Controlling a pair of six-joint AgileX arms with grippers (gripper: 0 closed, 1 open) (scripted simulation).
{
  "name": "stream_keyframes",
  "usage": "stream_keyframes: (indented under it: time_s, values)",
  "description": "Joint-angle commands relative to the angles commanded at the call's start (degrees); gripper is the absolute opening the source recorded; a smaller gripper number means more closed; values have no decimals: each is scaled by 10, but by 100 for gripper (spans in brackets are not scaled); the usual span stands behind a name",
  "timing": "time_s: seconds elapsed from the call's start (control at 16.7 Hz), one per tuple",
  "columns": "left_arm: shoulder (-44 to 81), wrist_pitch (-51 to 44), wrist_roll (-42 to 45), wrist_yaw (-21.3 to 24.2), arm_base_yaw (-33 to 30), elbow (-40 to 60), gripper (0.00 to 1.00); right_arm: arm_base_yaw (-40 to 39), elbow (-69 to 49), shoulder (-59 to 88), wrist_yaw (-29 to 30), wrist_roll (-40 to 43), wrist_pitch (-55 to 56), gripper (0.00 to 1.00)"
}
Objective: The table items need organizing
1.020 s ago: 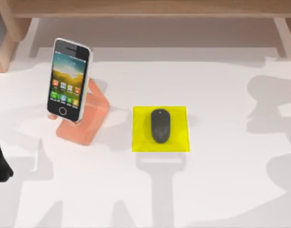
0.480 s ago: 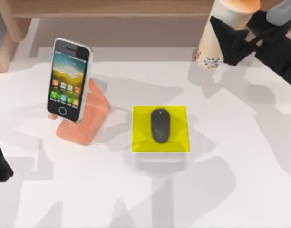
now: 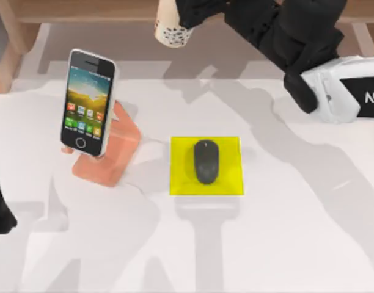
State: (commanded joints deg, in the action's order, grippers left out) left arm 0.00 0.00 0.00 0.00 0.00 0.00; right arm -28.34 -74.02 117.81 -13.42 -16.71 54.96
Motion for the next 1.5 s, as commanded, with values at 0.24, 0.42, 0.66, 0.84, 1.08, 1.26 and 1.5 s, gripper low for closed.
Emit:
stream_keyframes:
  time_s: [0.24,0.42,0.66,0.84,1.08,1.26,1.5]
  values:
    - [0,0,0,0,0,0,100,-29,-113,37,160,45,-114,0]
    - [0,0,0,0,0,0,100,-30,-185,62,288,91,-193,0]
    - [0,0,0,0,0,0,100,-24,-260,91,421,144,-268,0]
    - [0,0,0,0,0,0,100,-22,-280,101,461,163,-294,0]
    - [0,0,0,0,0,0,100,-22,-280,101,461,163,-294,0]
    - [0,0,0,0,0,0,100,-24,-279,97,460,161,-293,0]
    - [0,0,0,0,0,0,100,-22,-280,98,461,163,-293,0]
